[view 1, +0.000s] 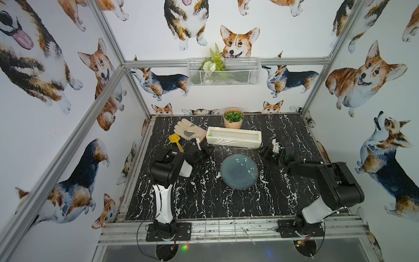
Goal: Wrap the plate with plastic wrap
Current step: Pull the plastic wrap from the plastic wrap cutting box.
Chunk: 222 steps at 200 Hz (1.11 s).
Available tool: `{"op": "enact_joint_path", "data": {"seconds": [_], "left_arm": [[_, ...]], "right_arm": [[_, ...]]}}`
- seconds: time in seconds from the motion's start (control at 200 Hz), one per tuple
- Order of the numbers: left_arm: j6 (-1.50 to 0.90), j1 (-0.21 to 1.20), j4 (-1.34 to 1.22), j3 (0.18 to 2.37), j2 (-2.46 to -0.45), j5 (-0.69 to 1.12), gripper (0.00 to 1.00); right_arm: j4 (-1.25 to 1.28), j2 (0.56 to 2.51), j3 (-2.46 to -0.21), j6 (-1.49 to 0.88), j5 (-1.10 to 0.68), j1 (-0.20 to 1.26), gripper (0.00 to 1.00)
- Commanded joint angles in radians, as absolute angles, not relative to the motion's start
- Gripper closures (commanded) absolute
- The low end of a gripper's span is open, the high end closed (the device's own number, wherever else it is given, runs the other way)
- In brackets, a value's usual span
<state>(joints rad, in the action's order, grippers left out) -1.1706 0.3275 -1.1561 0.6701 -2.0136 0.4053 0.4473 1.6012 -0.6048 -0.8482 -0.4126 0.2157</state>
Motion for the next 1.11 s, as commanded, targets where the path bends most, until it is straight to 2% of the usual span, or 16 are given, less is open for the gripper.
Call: {"op": "enact_joint_path", "data": {"seconds": [0.0, 0.315, 0.626, 0.881, 0.936, 1.106], "left_arm": [[-1.258, 0.328, -1.223, 0.66, -1.992, 0.423, 1.0], [-1.256, 0.331, -1.188, 0.662, -1.952, 0.439, 1.0], [-1.245, 0.337, -1.143, 0.68, -1.941, 0.442, 1.0], [-1.231, 0.339, -1.114, 0.686, -1.93, 0.446, 1.0], [-1.227, 0.338, -1.11, 0.686, -1.928, 0.446, 1.0], [-1.226, 0.339, -1.111, 0.68, -1.927, 0.446, 1.0]], "right_arm": [[0.507, 1.65, -0.638, -0.851, -0.495, 0.215, 0.21], [0.588, 1.84, -0.759, -0.817, -0.509, 0.216, 0.18], [0.648, 1.927, -0.824, -0.843, -0.502, 0.234, 0.19], [0.67, 1.916, -0.831, -0.849, -0.493, 0.25, 0.36], [0.664, 1.902, -0.825, -0.841, -0.482, 0.249, 0.45], [0.655, 1.882, -0.813, -0.829, -0.457, 0.247, 0.62]]}}
